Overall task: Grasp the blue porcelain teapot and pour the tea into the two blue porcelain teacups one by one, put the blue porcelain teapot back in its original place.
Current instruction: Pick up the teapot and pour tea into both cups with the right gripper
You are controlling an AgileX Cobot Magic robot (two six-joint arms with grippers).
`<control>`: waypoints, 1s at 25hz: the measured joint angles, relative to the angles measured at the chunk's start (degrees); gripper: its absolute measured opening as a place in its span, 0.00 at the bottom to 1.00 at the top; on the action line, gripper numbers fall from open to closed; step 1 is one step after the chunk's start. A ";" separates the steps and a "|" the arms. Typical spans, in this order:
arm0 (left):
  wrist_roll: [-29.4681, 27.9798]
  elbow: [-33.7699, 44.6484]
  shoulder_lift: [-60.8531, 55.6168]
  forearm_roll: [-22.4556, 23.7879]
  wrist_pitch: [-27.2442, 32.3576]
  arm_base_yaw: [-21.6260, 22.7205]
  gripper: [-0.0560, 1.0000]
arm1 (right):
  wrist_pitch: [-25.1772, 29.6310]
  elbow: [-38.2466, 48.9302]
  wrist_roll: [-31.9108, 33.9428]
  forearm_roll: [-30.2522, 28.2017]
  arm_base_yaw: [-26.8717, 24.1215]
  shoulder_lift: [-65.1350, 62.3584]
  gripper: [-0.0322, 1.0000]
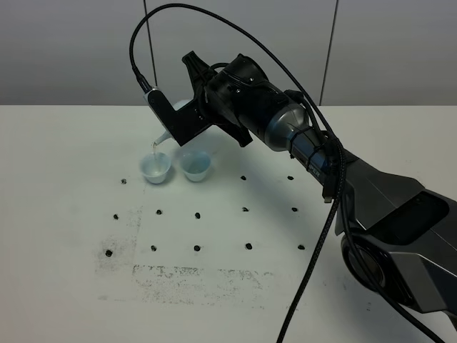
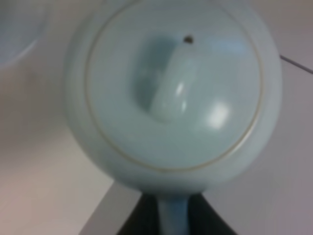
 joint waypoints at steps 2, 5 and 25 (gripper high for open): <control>0.00 0.00 0.00 0.00 0.00 0.00 0.32 | 0.00 0.00 0.00 -0.89 0.11 0.00 0.06; 0.00 0.00 0.00 0.00 0.00 0.00 0.32 | -0.16 0.00 -0.39 -1.51 0.28 0.00 0.06; 0.00 0.00 0.00 0.00 0.00 0.00 0.32 | -1.16 1.30 -2.08 -6.71 1.30 0.02 0.06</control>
